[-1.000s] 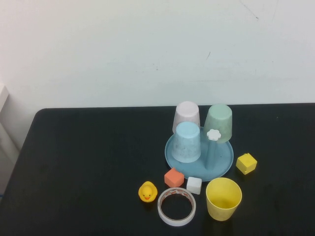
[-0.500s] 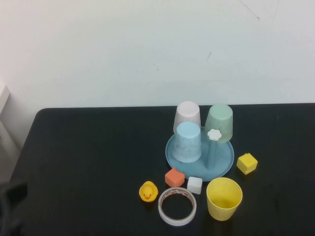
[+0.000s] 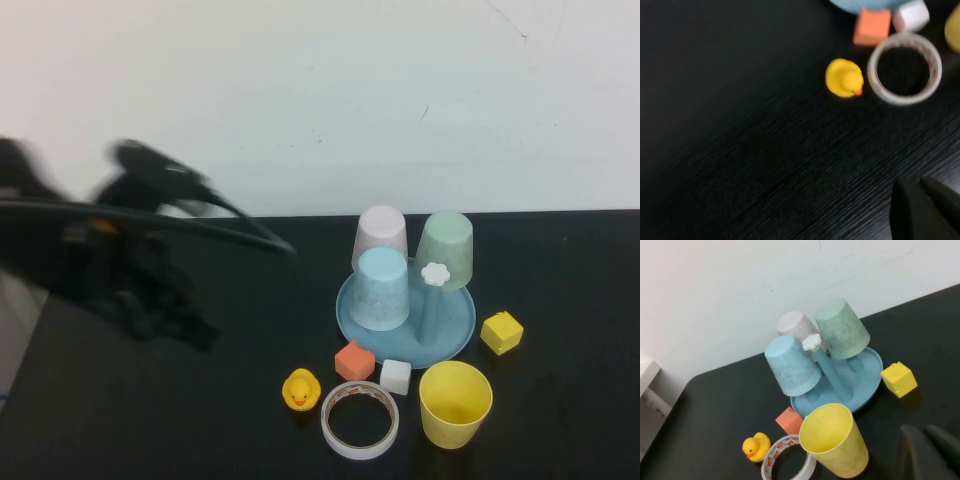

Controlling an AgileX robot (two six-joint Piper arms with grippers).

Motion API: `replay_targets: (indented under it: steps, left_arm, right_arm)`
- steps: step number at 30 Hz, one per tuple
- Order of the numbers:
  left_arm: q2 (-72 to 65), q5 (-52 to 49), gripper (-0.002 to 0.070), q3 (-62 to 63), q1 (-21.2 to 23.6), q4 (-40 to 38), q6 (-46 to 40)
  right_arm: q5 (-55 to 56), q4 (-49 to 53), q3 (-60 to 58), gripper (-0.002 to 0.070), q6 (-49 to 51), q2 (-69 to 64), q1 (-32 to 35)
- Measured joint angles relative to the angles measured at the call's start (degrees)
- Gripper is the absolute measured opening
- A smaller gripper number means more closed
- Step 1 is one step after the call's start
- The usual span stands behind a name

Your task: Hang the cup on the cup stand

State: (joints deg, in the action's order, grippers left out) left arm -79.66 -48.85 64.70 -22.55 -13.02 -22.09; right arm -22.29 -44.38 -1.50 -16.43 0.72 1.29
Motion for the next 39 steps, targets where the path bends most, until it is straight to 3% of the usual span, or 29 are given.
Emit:
replay_targets:
  steps: [4,8,15,18,20,22,26,28,31,39]
  left_arm:
    - [-8.84,-0.78,-0.0001,5.47,-10.17,8.96,6.68]
    - [-16.60,-1.01,-0.0002,10.94,-17.64,11.88,10.33]
    - [-28.37,-1.01,-0.0001,20.68,-24.23,13.46,15.28]
    - [-33.22,-1.14,0.0009,24.86,-25.30,13.48,17.34]
    - [-36.81,-2.21,0.0060,28.27,-25.43,11.53,18.20]
    - [-40.18,-3.17,0.0153,31.52,-25.43,9.08,18.42]
    - [-47.13,-4.52,0.0415,38.47,-25.43,6.42,20.70]
    - [-49.82,-4.52,0.0487,41.36,-25.43,6.19,22.09]
    - [-53.52,-4.92,0.0500,45.30,-25.43,6.19,23.46]
    - [-60.63,-6.09,0.0437,48.82,-25.43,6.41,25.71]
  right_arm:
    - [0.00,0.00,0.00,-0.0001,-0.06,0.00,0.00]
    - [0.00,0.00,0.00,-0.0001,-0.14,0.00,0.00]
    - [0.00,0.00,0.00,-0.0001,-0.60,0.00,0.00]
    - [0.00,0.00,0.00,-0.0001,-0.84,0.00,0.00]
    - [0.00,0.00,0.00,-0.0001,-1.07,0.00,0.00]
    - [0.00,0.00,0.00,-0.0001,-1.35,0.00,0.00]
    - [0.00,-0.24,0.00,-0.0001,-2.20,0.00,0.00]
    - [0.00,-0.47,0.00,-0.0001,-2.62,0.00,0.00]
    - [0.00,-0.83,0.00,-0.0001,-3.53,0.00,0.00]
    - [0.00,-0.95,0.00,-0.0001,-3.77,0.00,0.00]
